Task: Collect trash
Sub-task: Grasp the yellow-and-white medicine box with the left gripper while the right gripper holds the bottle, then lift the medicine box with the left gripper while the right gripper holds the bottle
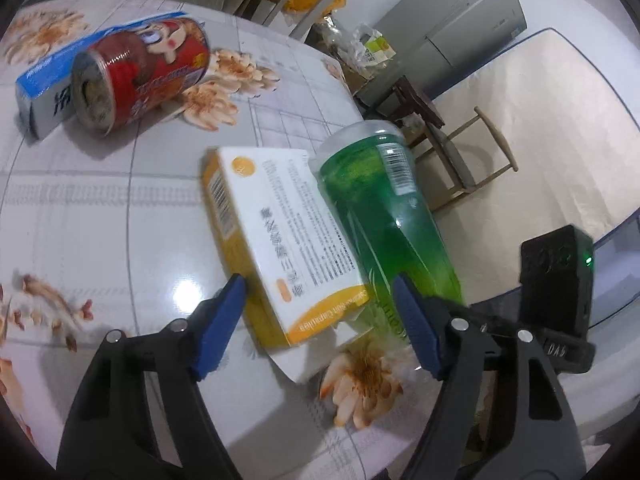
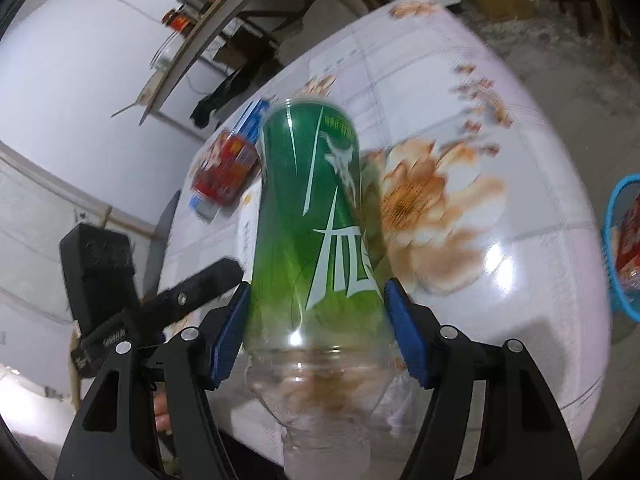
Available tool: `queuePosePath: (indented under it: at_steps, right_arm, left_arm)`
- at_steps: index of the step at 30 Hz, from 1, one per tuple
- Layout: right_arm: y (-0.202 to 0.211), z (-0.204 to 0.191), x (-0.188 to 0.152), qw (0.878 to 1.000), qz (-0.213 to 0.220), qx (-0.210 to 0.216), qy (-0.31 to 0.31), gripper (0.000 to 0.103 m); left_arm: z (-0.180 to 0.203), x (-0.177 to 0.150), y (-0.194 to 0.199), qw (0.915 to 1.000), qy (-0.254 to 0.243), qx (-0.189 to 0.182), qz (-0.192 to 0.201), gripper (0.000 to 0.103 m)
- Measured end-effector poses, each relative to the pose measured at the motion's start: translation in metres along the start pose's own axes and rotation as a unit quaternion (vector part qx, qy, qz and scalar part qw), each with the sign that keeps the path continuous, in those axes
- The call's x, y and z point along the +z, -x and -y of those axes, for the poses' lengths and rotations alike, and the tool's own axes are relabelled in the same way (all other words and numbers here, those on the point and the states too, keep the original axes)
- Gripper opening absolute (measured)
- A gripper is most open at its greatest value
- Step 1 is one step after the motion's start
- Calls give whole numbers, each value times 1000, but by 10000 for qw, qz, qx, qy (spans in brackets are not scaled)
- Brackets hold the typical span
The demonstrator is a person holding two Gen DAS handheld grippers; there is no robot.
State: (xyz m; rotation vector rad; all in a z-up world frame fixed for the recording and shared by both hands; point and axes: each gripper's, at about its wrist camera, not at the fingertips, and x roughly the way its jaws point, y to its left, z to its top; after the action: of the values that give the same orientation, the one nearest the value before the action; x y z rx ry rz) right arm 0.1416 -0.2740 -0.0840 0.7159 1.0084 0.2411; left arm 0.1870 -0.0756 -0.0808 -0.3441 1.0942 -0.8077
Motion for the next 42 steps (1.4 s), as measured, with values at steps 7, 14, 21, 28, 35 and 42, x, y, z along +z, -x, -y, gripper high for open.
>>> queuePosePath:
  at_steps: [7,14,21,28,35,42]
  right_arm:
    - [-14,-25,-47,9976,-473,499,81,65]
    - [-1,-18,-68,9969,-372,669,-185,65]
    - [41,9,-55,9985,396,-80,-373,64]
    - [43,13,-47,9943,561,-849,-317,64]
    - [33,9,-33,9943,448,-948,-195,65]
    - [30,5,-33,9950,303,-933,-190,66]
  left_arm:
    - [-14,-28,41,9999,55,-22,-131,70]
    - [-18,-45,73,9996,90,247,89,72]
    - [3,-23,61,9947,-314,915,346,83]
    - [27,-1,8,9827,-1000,1560,-56,83]
    - [36,4,-17,9658,-1478,2122,-163,83]
    - [33,-4,-18,9653,-1451,2165,-172,70]
